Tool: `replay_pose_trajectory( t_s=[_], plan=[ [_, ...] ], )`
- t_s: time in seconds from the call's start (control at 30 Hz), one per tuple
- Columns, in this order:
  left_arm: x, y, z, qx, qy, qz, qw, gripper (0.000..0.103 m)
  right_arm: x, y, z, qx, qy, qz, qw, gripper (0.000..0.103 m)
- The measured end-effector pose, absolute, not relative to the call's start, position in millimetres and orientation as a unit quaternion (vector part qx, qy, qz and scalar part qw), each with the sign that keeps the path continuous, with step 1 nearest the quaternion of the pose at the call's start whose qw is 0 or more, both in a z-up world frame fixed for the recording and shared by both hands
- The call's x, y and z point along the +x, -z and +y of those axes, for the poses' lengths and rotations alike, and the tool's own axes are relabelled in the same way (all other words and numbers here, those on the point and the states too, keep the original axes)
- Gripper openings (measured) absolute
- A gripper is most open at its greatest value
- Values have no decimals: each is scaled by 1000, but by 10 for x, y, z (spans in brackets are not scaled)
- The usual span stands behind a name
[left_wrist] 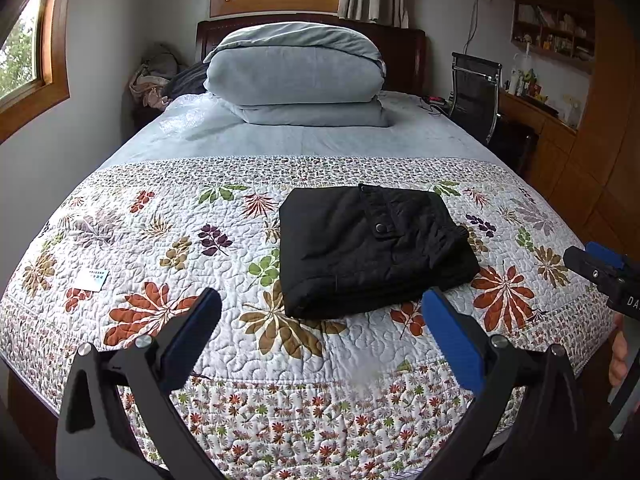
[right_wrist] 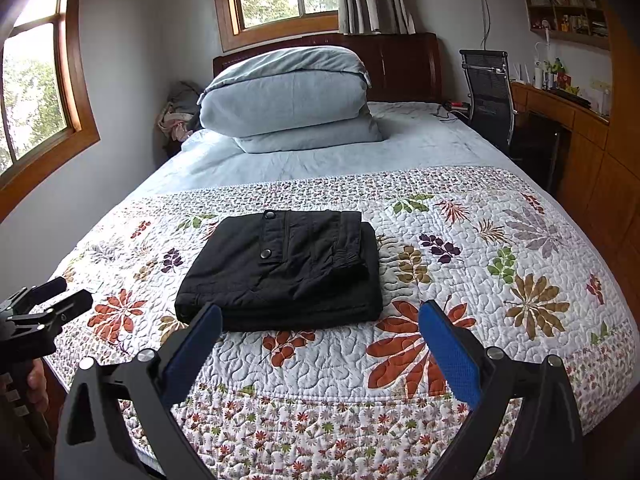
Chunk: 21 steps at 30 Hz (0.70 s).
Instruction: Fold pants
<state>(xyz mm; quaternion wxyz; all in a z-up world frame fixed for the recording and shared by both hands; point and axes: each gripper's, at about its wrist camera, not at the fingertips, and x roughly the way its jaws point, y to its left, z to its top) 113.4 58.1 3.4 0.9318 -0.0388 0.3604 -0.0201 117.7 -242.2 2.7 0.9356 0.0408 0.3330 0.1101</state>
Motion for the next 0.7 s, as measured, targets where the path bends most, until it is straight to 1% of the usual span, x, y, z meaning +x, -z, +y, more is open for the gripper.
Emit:
replay_pose_trajectory(
  t_s=[0.7],
  plan=[
    [1161,-15,576,-37,23,364,930,100,1194,-20,-2420,40,-110,334,935,99]
  ],
)
